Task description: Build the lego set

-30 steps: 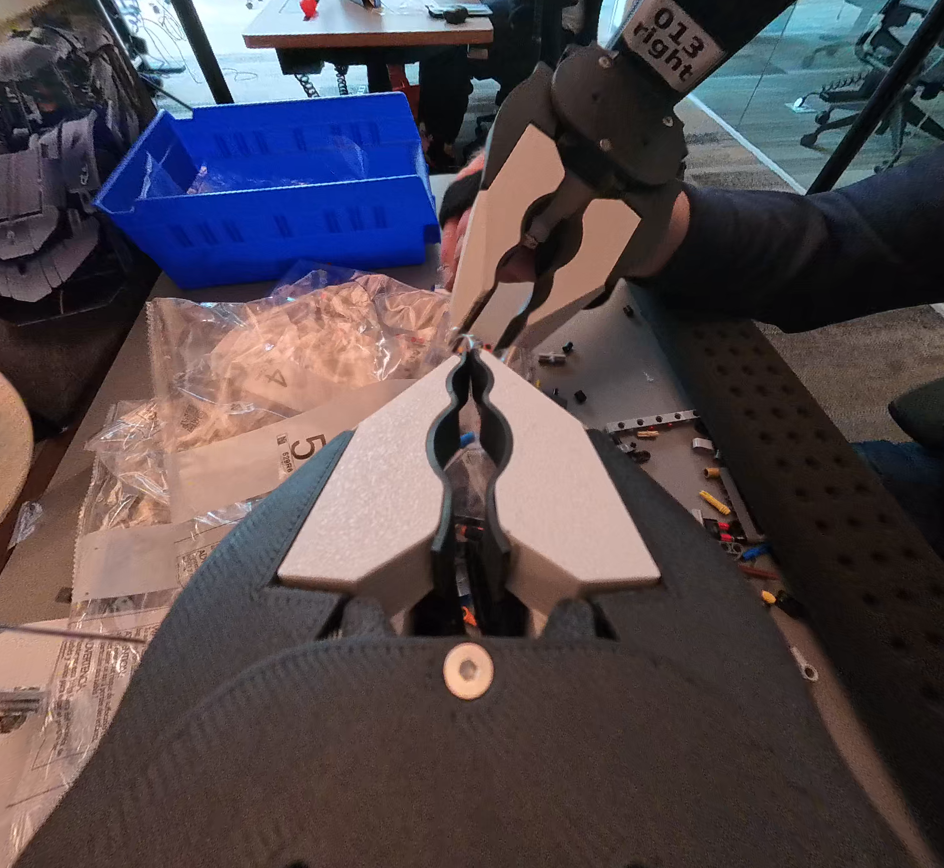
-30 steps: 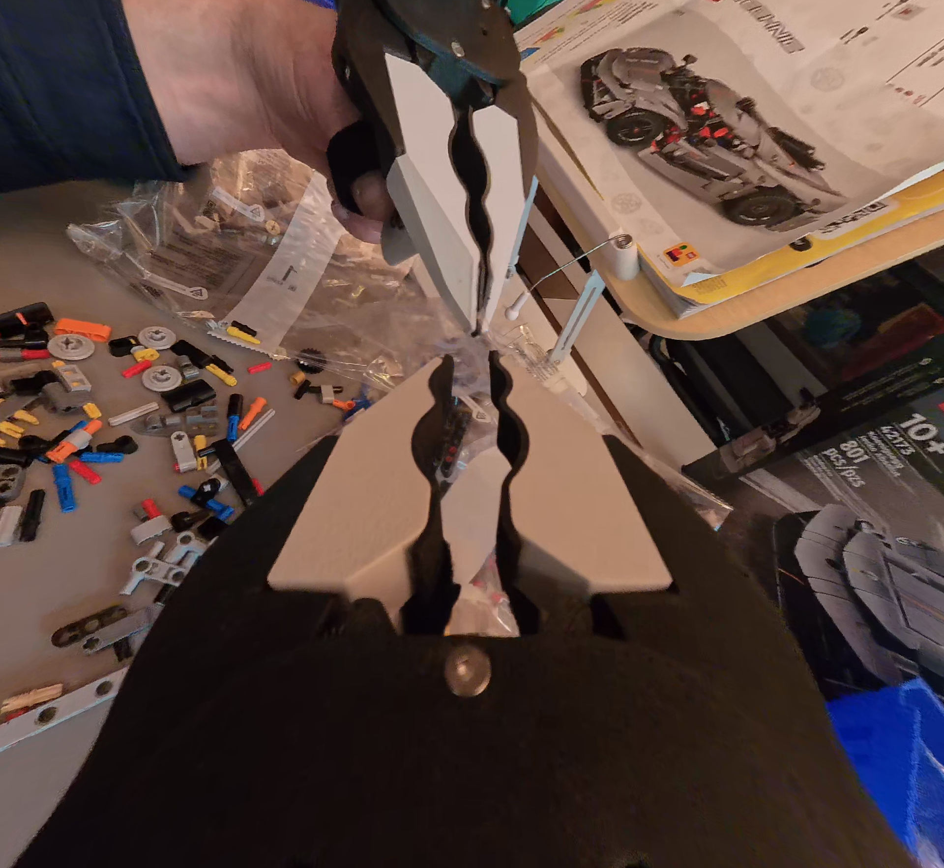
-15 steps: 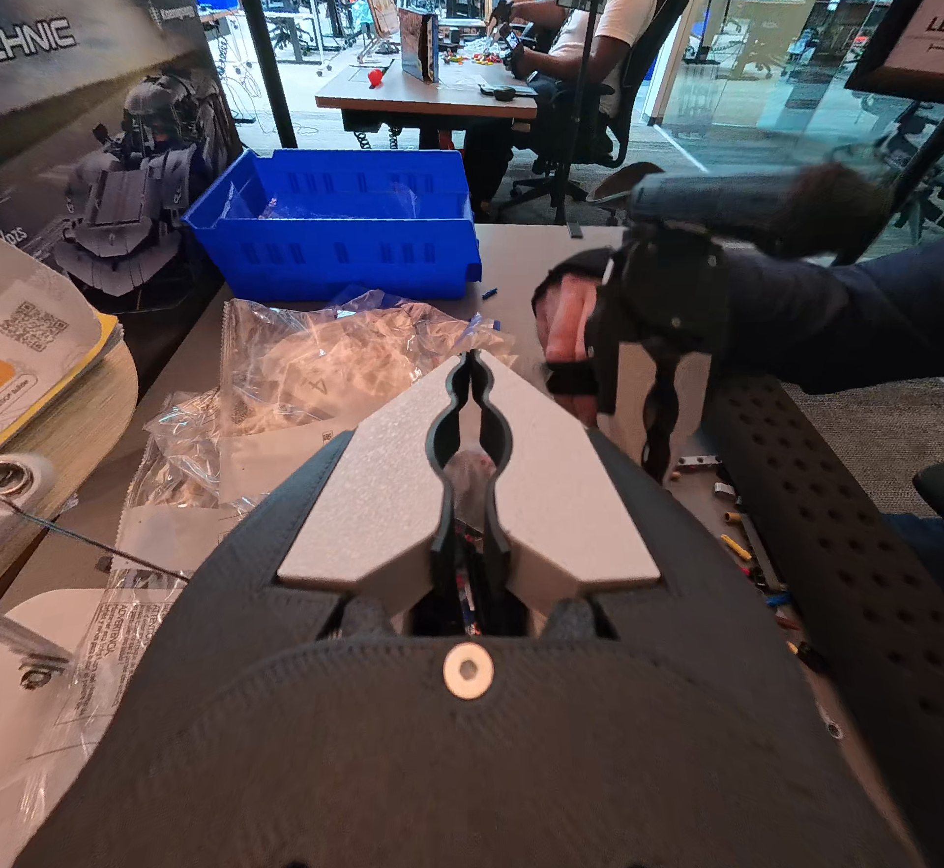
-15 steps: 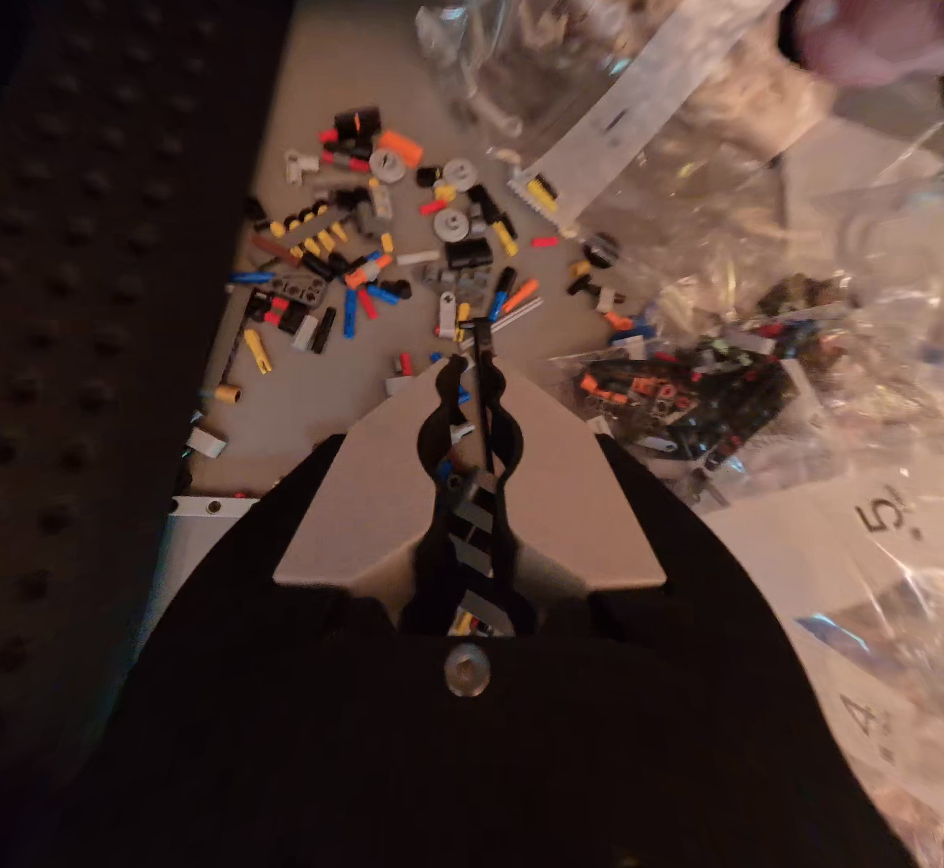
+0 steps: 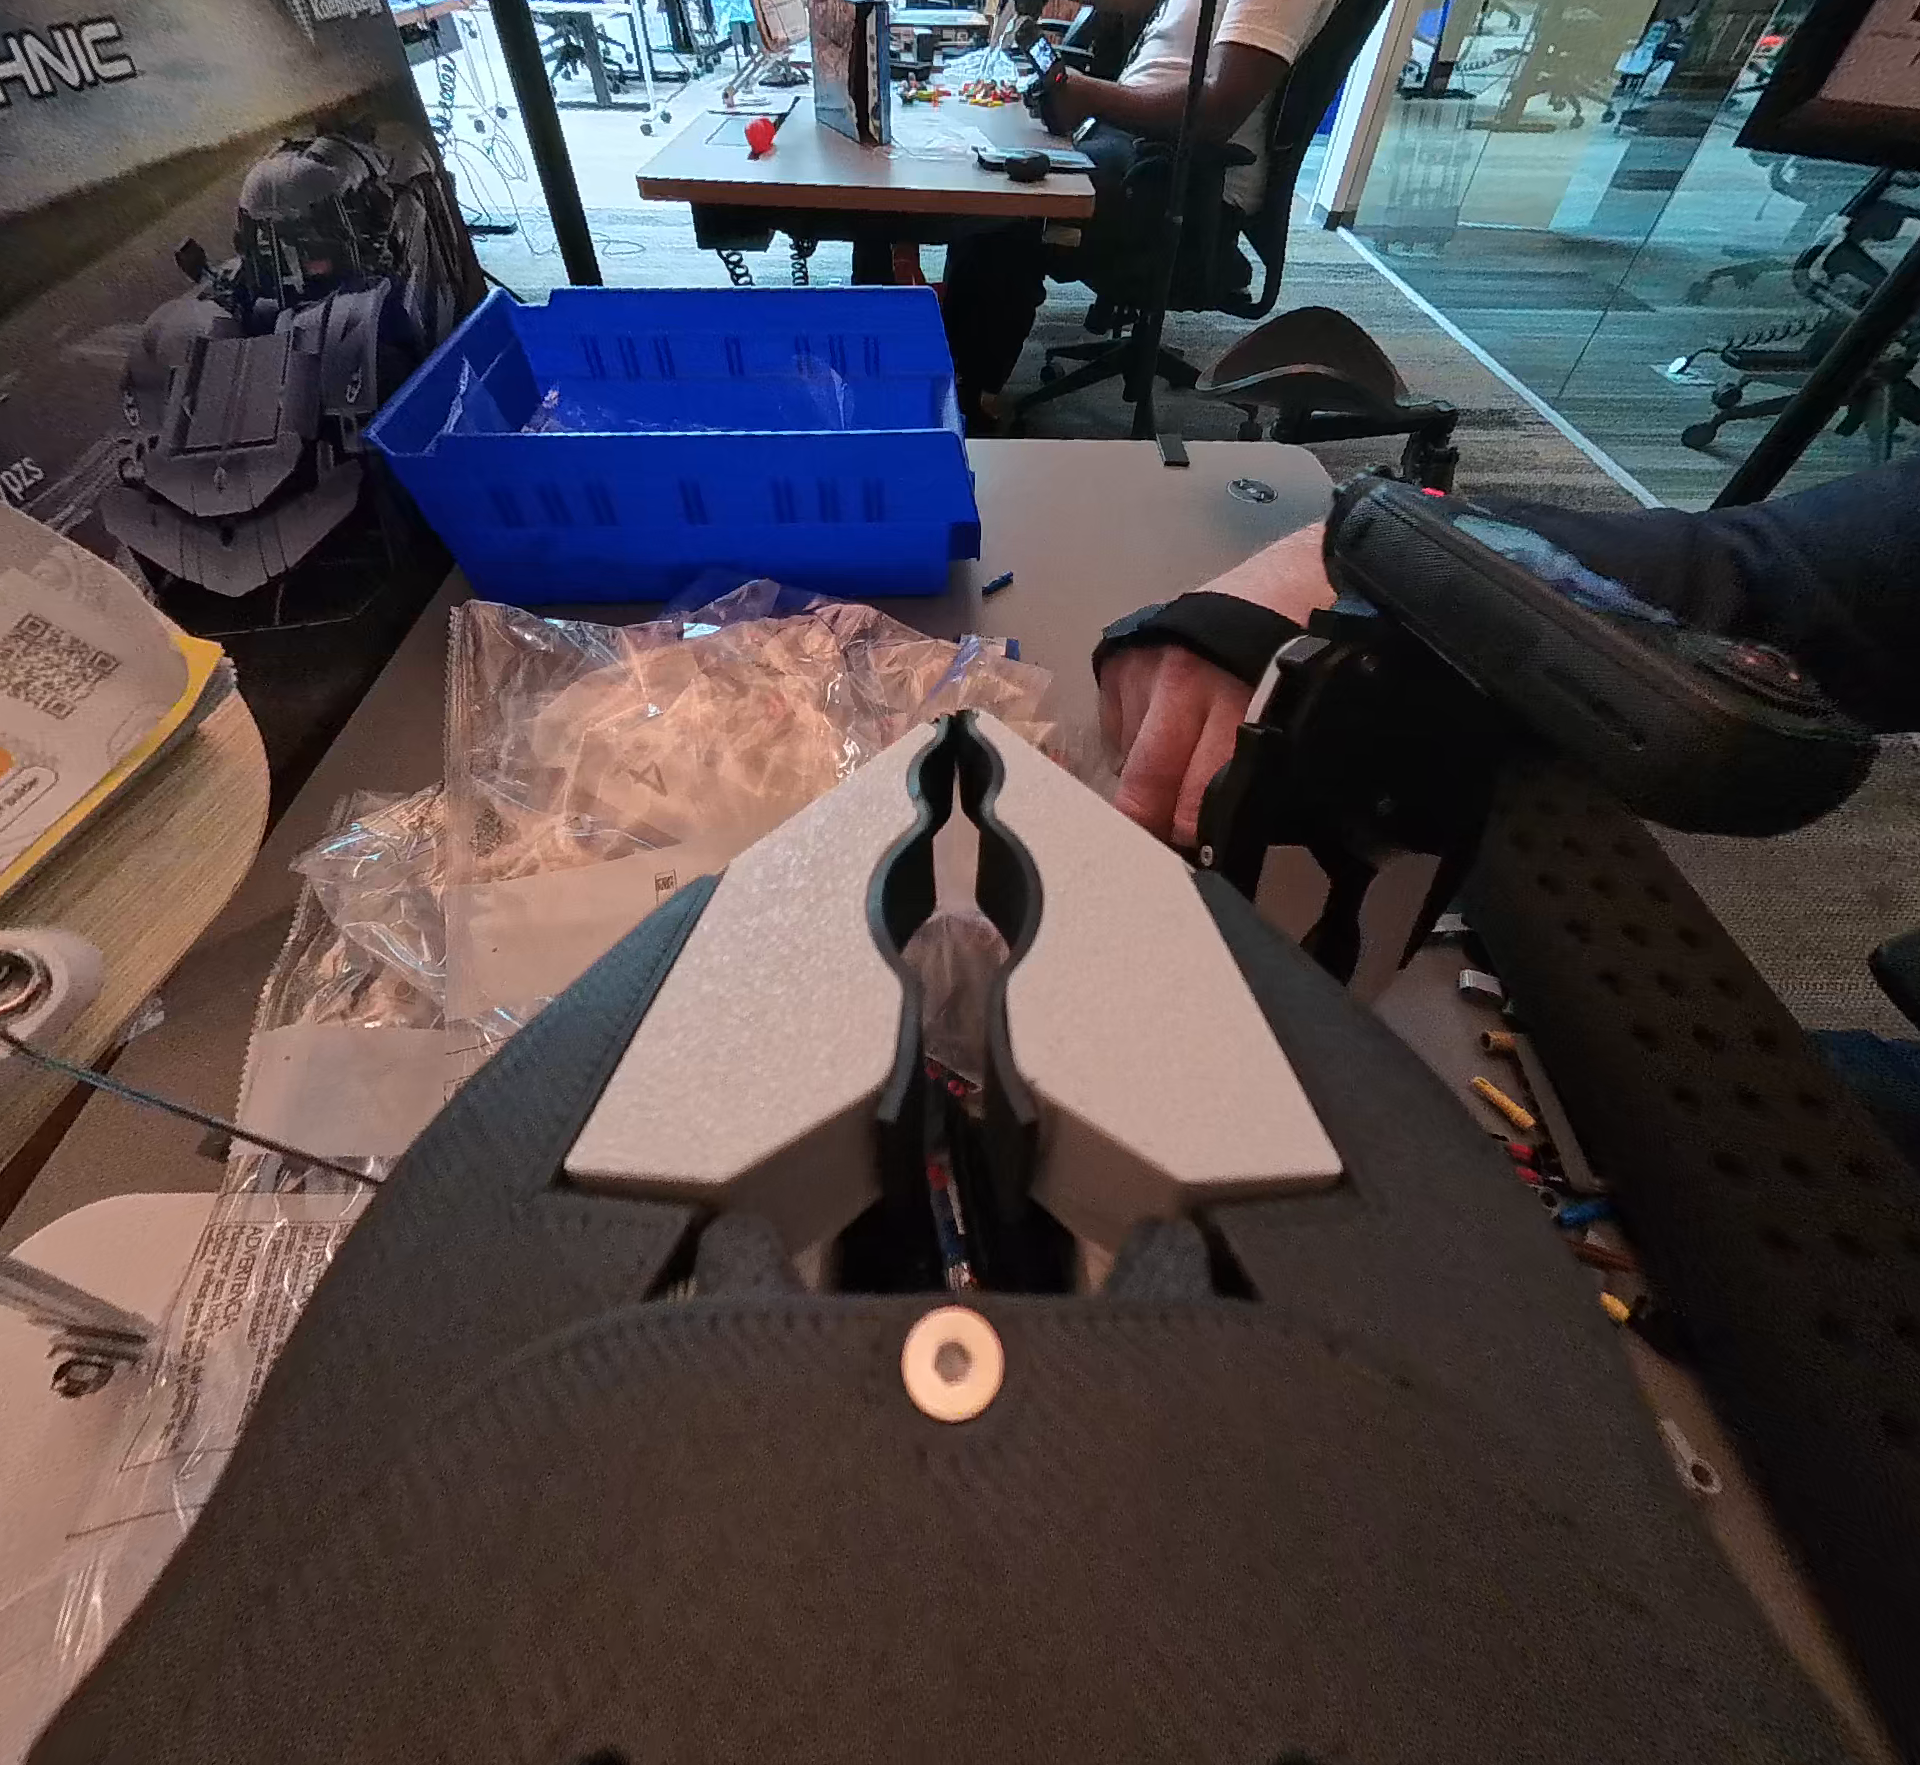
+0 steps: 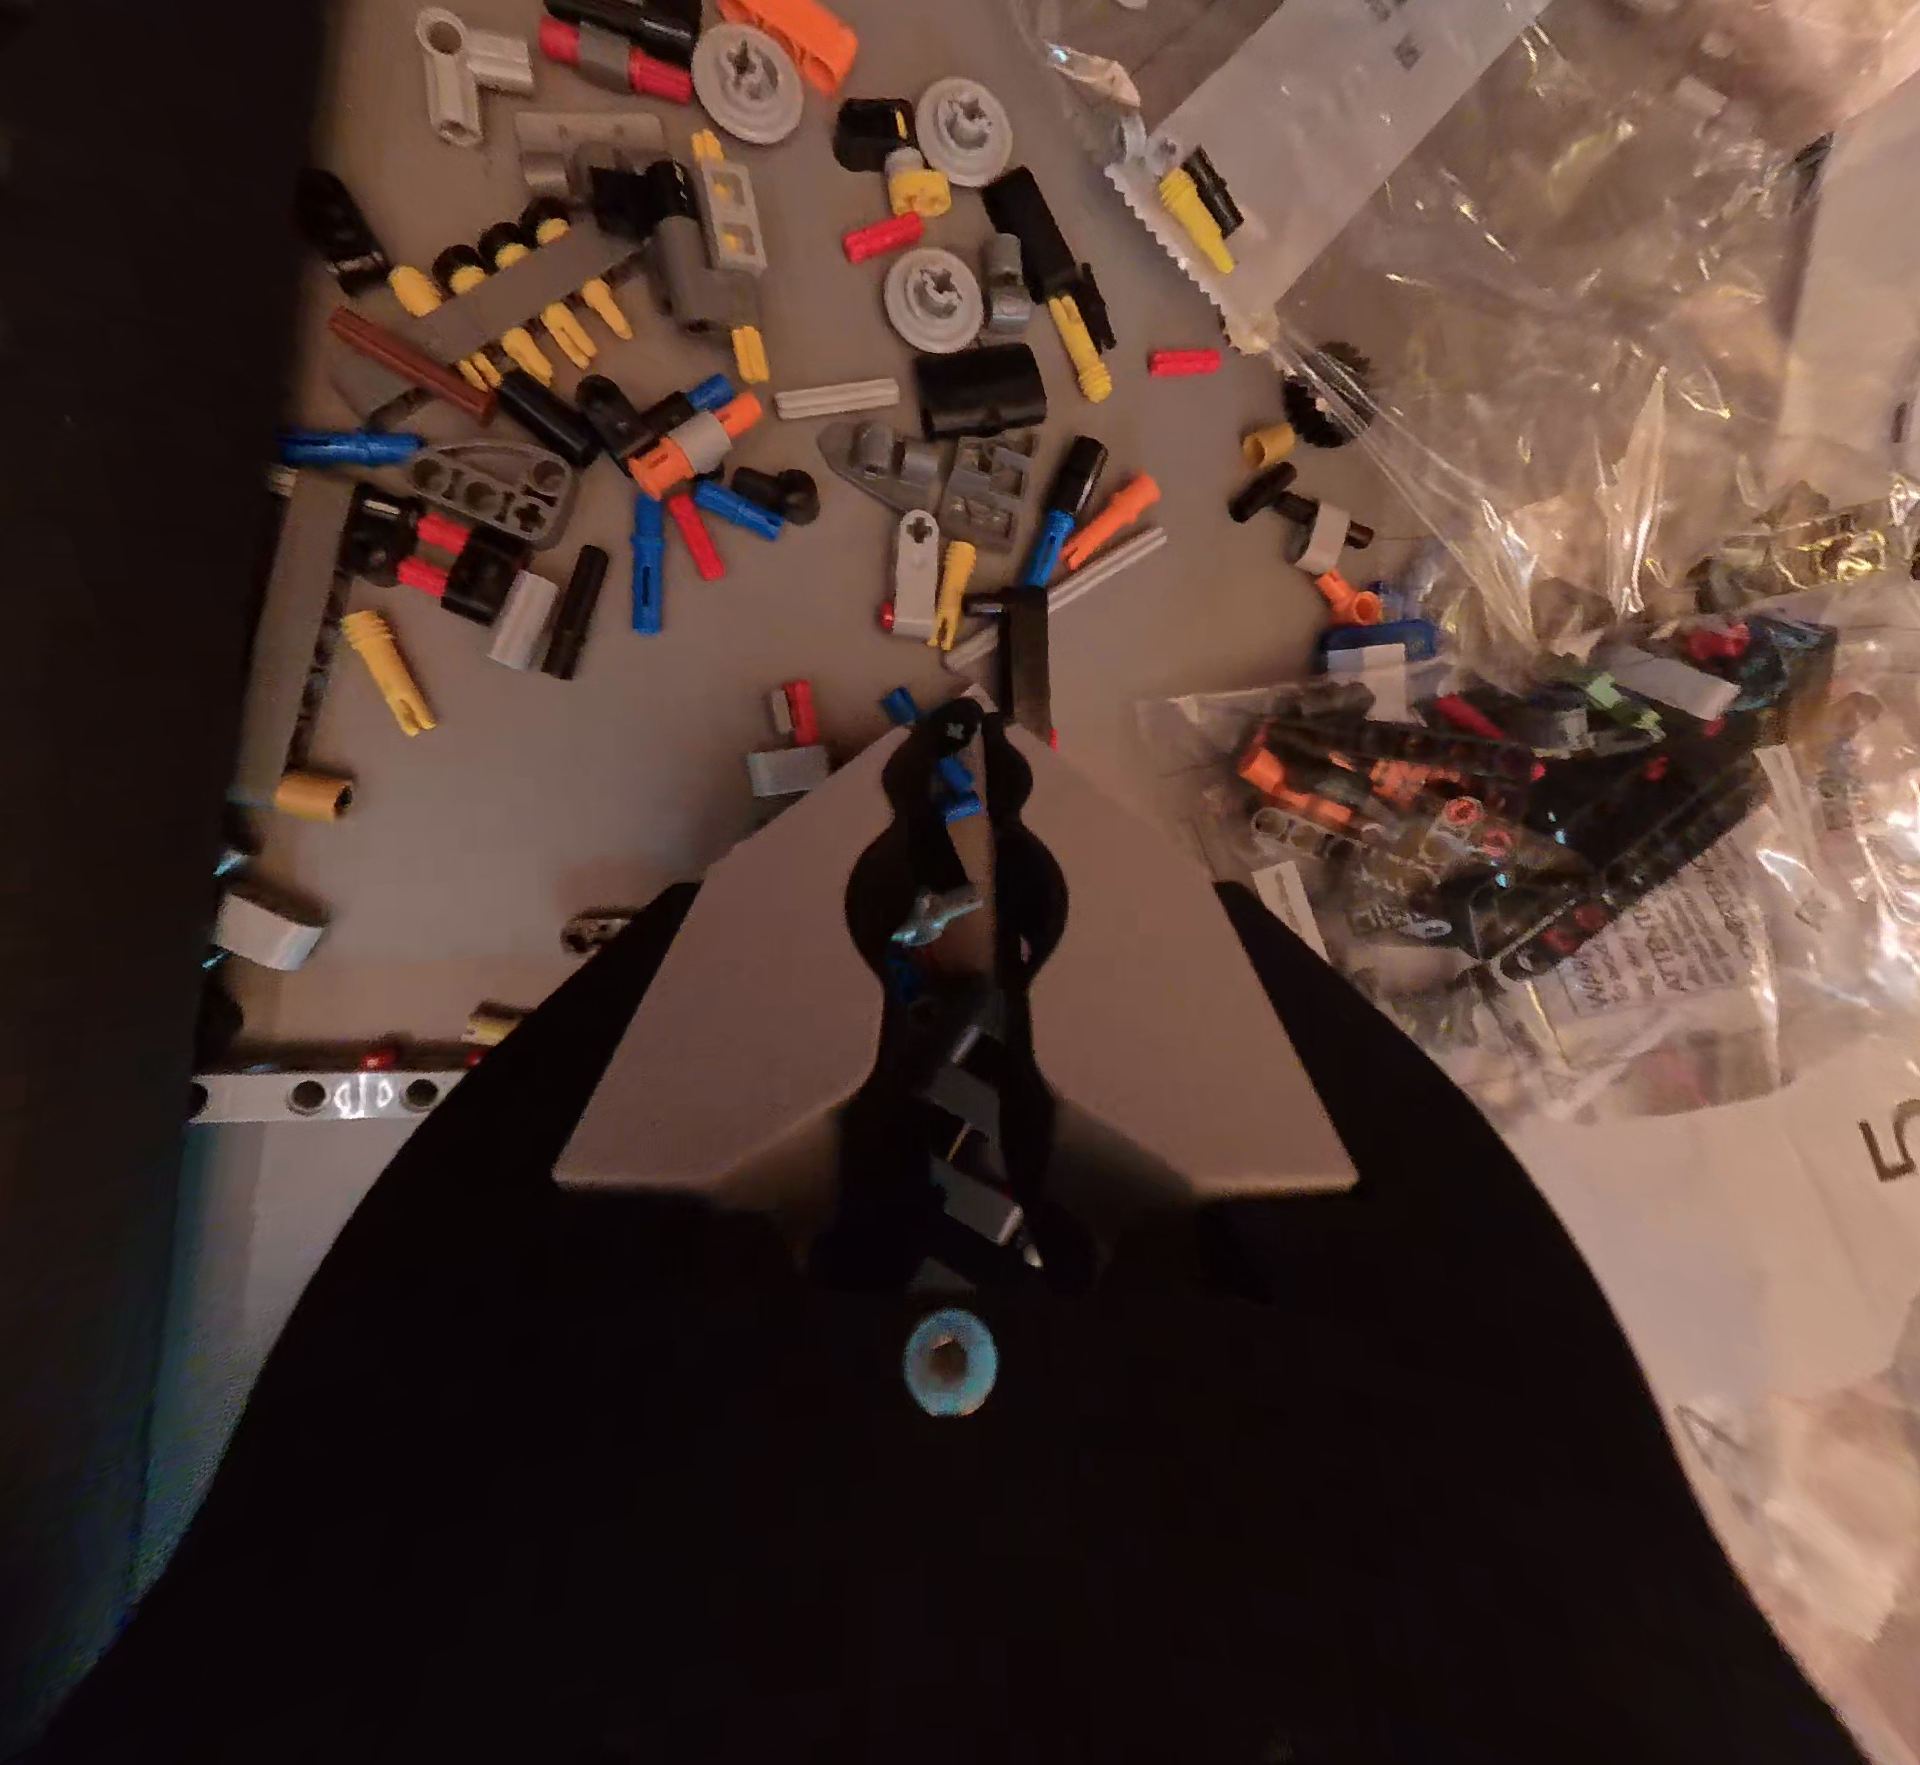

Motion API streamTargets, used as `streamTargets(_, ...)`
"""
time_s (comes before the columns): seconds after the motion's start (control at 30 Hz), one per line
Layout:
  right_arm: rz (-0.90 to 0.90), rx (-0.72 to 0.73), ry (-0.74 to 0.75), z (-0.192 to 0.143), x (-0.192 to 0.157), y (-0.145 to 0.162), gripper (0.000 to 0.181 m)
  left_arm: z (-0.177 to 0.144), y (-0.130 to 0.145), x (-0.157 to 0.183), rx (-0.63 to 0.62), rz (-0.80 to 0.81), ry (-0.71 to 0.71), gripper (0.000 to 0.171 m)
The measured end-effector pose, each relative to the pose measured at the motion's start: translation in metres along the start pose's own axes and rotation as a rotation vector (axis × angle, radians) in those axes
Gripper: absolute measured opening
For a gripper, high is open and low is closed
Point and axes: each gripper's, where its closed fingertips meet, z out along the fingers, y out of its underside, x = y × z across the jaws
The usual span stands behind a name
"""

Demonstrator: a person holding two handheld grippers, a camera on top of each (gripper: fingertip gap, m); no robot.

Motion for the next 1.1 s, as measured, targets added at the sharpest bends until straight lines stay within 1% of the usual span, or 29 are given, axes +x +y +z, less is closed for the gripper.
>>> streamTargets(0.07,-0.005,0.034,0.005,-0.004,0.000,-0.006,0.006,0.000,0.000,0.000,0.000,0.000,0.000,0.000)
streamTargets(0.17,-0.016,0.080,-0.056,-0.011,-0.013,-0.015,0.006,0.000,0.000,0.000,0.000,0.000,0.001,0.000)
streamTargets(0.27,-0.026,0.047,-0.115,-0.006,-0.026,-0.013,0.006,0.000,0.000,0.000,-0.001,-0.001,0.002,0.000)
streamTargets(0.3,-0.028,0.030,-0.114,-0.003,-0.026,-0.010,0.006,0.001,0.001,0.000,-0.002,0.000,0.003,0.000)
streamTargets(0.33,-0.026,0.025,-0.107,-0.002,-0.025,-0.010,0.002,0.001,0.001,0.001,-0.003,0.000,0.004,0.000)
streamTargets(0.47,-0.018,-0.013,-0.122,0.002,-0.027,-0.003,0.004,0.002,0.002,0.001,-0.008,0.001,0.005,0.000)
streamTargets(0.83,0.003,-0.001,-0.125,0.001,-0.024,-0.001,0.000,0.003,0.002,0.002,-0.010,0.000,0.012,0.000)
streamTargets(0.9,0.012,0.065,-0.102,-0.006,-0.018,-0.010,0.000,0.003,0.003,0.002,-0.010,-0.001,0.013,0.000)
streamTargets(0.93,0.022,0.123,-0.081,-0.013,-0.012,-0.018,0.000,0.003,0.003,0.002,-0.009,-0.001,0.016,0.000)
streamTargets(1.03,0.089,0.325,0.038,-0.045,0.017,-0.040,0.000,0.004,0.003,0.004,-0.010,-0.001,0.026,0.000)
streamTargets(1.1,0.150,0.470,0.080,-0.071,0.032,-0.051,0.001,0.005,0.003,0.006,-0.012,0.000,0.037,0.000)
